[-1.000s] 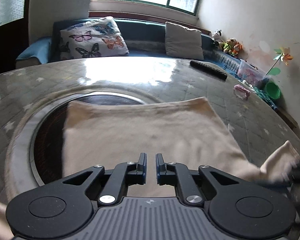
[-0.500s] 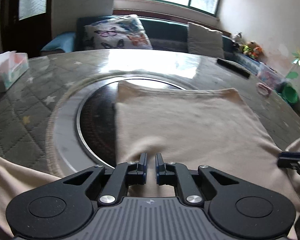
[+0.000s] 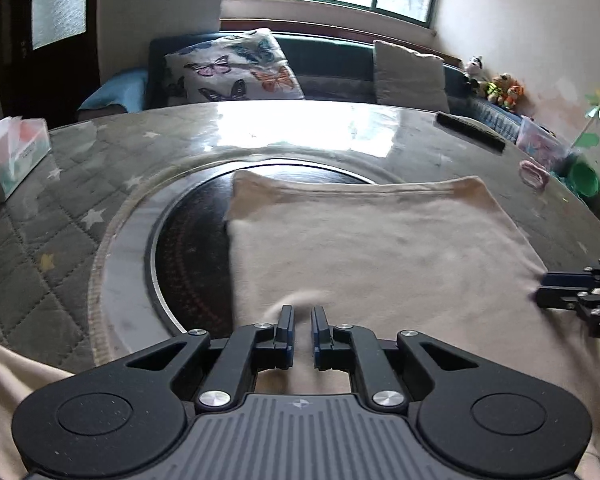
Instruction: Fold clothes
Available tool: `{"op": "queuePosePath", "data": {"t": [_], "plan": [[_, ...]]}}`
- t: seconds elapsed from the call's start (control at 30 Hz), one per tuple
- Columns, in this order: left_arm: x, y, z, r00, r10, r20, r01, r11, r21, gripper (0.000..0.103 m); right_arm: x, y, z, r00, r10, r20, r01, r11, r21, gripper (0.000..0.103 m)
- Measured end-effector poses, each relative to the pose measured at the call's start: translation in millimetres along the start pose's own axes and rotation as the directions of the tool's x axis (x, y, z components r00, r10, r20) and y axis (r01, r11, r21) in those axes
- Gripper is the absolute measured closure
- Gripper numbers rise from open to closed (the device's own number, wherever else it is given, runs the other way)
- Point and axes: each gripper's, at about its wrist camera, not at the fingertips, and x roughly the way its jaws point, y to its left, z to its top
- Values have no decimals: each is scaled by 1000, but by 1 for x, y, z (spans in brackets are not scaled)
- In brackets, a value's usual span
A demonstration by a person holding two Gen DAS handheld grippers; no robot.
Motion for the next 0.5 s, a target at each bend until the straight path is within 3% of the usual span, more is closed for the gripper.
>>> {"op": "queuePosePath", "data": {"t": [0.17,0.4,0.5], "plan": [[2,5,12,1000,4,1,-4,1000,-7,93,-10,-13,0,999,-32,-3,32,999,5,84],[32,11,37,998,54,-24,-54,999,-8,93,11,-17,22,999,36,-11,-36,999,20,83],[40,20,46,997,75,-25,-76,997,-16,93,22,-22,24,999,20,-28,-19,1000,17,83]]}}
